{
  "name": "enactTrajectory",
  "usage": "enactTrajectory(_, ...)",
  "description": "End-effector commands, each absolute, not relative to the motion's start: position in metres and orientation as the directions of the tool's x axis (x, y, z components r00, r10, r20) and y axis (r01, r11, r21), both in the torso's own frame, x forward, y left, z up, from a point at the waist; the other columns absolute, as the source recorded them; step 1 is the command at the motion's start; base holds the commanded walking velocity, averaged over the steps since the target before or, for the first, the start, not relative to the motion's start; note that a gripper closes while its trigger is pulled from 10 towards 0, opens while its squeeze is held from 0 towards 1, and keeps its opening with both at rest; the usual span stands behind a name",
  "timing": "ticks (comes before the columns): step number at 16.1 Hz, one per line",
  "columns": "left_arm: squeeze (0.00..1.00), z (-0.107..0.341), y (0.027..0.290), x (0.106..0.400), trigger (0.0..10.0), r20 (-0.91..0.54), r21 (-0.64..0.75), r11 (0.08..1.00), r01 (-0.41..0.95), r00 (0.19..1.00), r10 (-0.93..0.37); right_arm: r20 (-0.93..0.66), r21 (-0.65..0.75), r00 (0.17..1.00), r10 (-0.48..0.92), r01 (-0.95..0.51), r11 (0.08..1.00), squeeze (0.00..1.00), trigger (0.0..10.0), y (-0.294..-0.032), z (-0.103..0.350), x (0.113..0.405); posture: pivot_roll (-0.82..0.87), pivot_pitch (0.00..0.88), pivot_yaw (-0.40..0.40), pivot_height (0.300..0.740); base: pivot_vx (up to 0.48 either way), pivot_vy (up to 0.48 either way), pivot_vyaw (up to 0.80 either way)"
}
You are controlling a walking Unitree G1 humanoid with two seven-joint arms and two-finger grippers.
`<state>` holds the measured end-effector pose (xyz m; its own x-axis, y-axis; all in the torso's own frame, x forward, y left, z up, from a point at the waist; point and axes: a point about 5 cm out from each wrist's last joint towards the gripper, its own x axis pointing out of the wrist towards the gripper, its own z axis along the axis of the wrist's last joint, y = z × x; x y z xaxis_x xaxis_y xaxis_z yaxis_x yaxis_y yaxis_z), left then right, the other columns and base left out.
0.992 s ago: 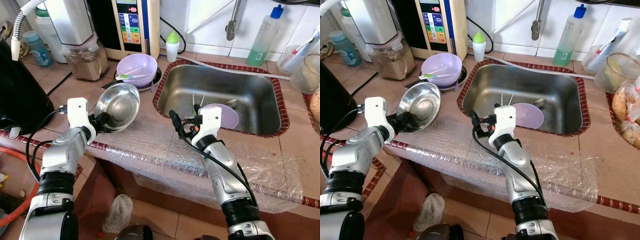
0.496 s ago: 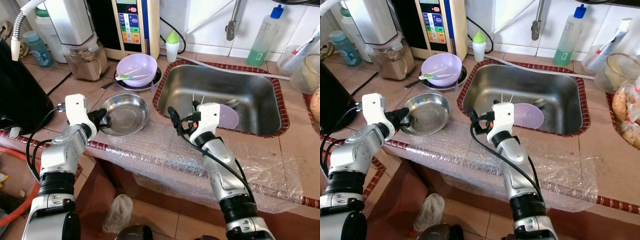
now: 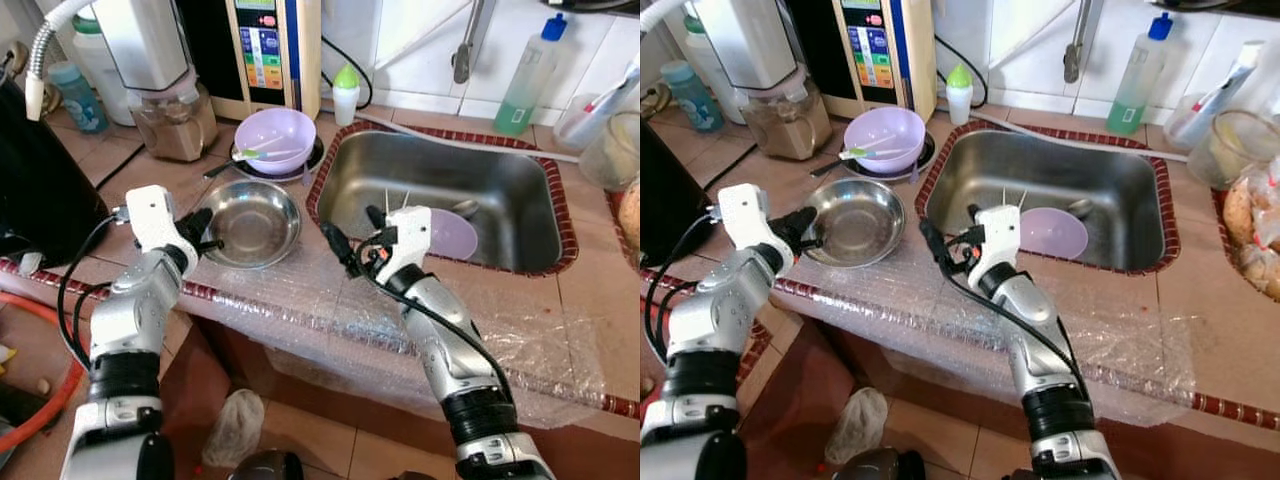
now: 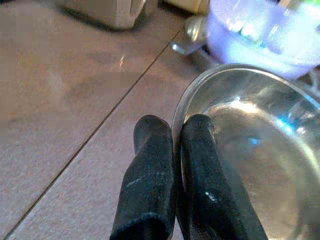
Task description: Kitchen organization
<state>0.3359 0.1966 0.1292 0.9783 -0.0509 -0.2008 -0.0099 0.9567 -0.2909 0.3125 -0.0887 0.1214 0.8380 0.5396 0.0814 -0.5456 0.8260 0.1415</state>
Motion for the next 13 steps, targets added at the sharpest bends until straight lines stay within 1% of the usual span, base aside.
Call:
enactTrajectory(1,0.0,0.136,0.2,0.334,0.0,-0.15,-0.29,0.957,-0.017,0.988,-0.027,0.098,0.152,0.82,0.564,-0.572,0.806,0.0,10.0,-0.085,0.129,0.314,0.03,0.004,0.047,0.74,0.0,0.0,0.0)
enactTrajectory(4,0.0,0.142,0.191,0.334,0.0,-0.092,-0.316,0.948,0.036,0.993,-0.069,0.085,0.178,0.811,0.579,-0.584,0.792,0.0,10.0,-0.076,0.126,0.314,0.03,0.0,0.042,0.74,0.0,0.0,0.0)
enactTrajectory(6,0.0,0.144,0.182,0.334,0.0,-0.066,-0.332,0.94,0.076,0.992,-0.104,0.042,0.199,0.816,0.577,-0.572,0.795,0.0,10.0,-0.065,0.118,0.317,0.03,0.0,0.043,0.74,0.0,0.0,0.0)
enactTrajectory(8,0.0,0.149,0.175,0.335,0.0,-0.027,-0.345,0.931,0.121,0.99,-0.139,0.017,0.251,0.821,0.571,-0.556,0.792,0.0,10.0,-0.055,0.115,0.321,0.03,0.0,0.044,0.74,0.0,0.0,0.0)
enactTrajectory(13,0.0,0.153,0.168,0.333,0.0,0.019,-0.373,0.91,0.183,0.982,-0.189,-0.04,0.332,0.833,0.551,-0.509,0.794,0.0,10.0,-0.043,0.108,0.328,0.03,0.0,0.041,0.74,0.0,0.0,0.0)
